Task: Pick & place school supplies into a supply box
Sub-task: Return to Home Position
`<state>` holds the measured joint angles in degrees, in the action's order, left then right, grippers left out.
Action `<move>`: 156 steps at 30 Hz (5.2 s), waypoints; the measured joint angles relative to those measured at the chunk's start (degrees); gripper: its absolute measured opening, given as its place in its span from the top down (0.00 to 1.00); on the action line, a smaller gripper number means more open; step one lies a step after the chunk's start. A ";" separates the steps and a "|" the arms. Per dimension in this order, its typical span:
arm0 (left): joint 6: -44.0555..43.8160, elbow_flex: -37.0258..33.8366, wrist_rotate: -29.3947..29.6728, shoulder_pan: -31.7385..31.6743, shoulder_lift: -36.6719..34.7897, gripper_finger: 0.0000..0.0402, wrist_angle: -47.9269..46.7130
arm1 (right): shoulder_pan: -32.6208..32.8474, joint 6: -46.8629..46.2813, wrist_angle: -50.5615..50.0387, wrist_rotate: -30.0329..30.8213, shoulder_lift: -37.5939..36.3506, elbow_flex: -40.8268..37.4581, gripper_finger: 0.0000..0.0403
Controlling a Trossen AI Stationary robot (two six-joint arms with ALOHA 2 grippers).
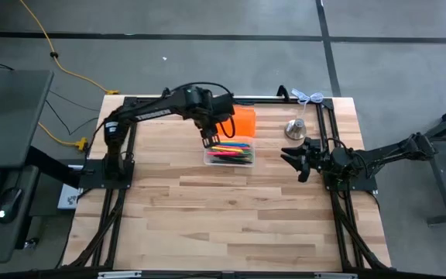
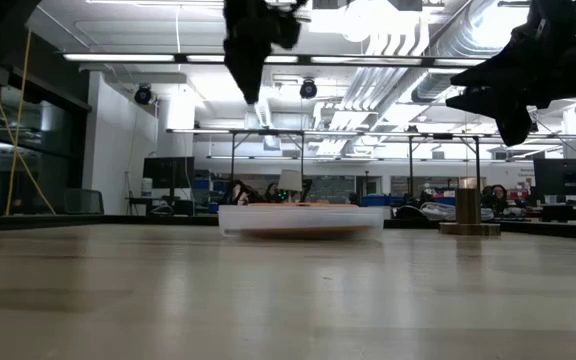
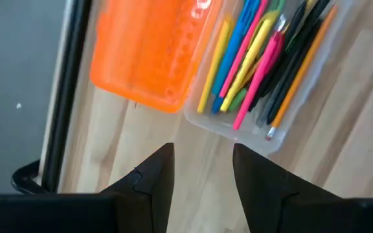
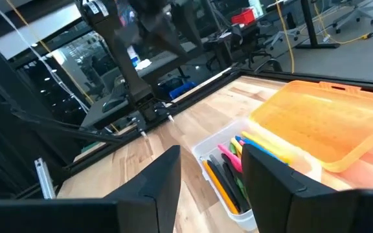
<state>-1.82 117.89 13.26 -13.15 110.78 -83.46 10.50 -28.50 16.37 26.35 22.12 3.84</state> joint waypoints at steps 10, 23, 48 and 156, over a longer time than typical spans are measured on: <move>-0.98 -0.07 -4.30 0.02 -9.22 0.55 0.00 | 0.00 1.80 0.18 -9.40 -0.01 0.00 0.65; -4.66 -23.69 -9.19 0.04 -29.80 0.55 17.09 | 0.00 1.58 0.23 -10.87 -0.05 0.00 0.65; -20.47 -81.67 -16.03 0.04 -81.13 0.55 57.13 | 0.00 1.84 3.27 -10.16 -0.12 0.02 0.65; -17.88 -110.64 -6.69 23.67 -110.42 0.55 65.54 | -6.51 12.18 -9.70 -26.61 -20.79 0.02 0.65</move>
<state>-19.71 7.25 6.57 10.52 0.36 -17.92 3.99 -16.32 6.68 -0.26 1.32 3.86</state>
